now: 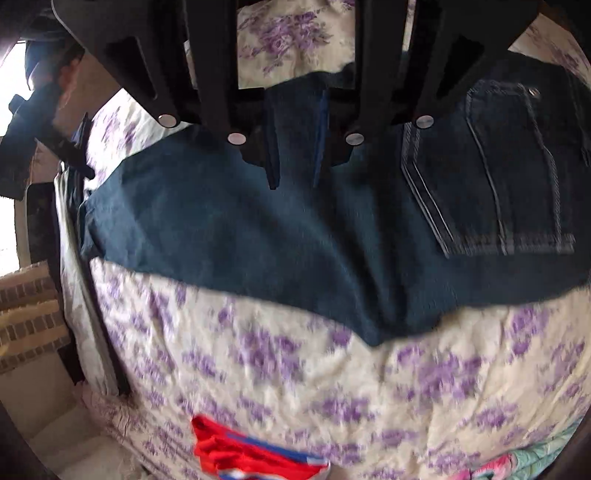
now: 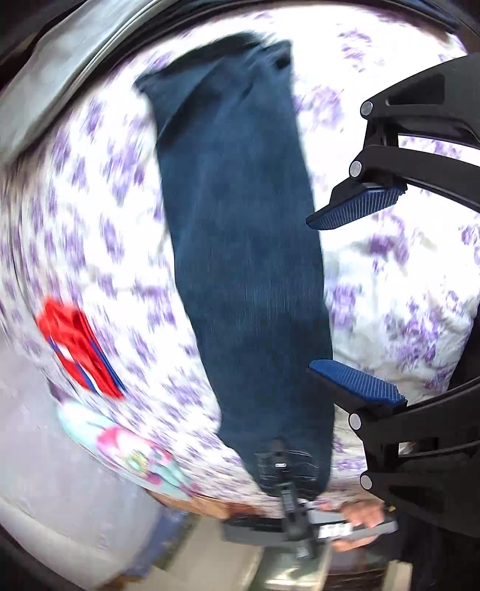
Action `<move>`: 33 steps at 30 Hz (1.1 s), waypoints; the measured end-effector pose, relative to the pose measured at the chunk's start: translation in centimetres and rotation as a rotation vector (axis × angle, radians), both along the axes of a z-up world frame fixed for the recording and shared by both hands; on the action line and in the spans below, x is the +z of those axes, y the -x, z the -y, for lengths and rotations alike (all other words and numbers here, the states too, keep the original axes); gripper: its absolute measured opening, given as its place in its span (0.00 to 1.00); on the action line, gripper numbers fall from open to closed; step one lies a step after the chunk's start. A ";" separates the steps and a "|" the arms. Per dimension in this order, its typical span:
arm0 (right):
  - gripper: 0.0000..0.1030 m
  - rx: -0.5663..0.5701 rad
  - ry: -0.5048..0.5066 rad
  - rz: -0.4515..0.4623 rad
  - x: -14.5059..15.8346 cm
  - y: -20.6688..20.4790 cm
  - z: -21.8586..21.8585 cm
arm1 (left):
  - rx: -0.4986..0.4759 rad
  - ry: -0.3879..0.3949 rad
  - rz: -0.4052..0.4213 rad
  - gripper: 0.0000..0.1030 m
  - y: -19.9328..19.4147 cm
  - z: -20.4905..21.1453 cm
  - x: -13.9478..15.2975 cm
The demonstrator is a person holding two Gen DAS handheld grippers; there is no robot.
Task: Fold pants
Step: 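Grasp the leg hems with the right tool and lift them toward the waistband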
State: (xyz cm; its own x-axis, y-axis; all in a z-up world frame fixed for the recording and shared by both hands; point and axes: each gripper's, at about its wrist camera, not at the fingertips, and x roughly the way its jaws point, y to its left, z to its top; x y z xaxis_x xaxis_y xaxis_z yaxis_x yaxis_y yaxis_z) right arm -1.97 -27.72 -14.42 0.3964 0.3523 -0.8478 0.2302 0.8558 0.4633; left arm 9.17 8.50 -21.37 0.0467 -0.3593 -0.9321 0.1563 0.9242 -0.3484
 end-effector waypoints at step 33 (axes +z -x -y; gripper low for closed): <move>0.12 -0.422 -0.146 0.108 -3.4 0.6 12.4 | -0.255 0.078 0.101 0.14 -1.0 21.8 2.7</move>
State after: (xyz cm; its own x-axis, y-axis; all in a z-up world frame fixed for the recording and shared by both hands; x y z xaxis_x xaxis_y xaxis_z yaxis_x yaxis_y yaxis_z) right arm -2.61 -40.16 -17.86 0.6141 0.2539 -0.7473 0.4886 0.6213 0.6126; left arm 10.13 -13.27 -18.66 0.0373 -0.4415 -0.8965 0.4178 0.8218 -0.3874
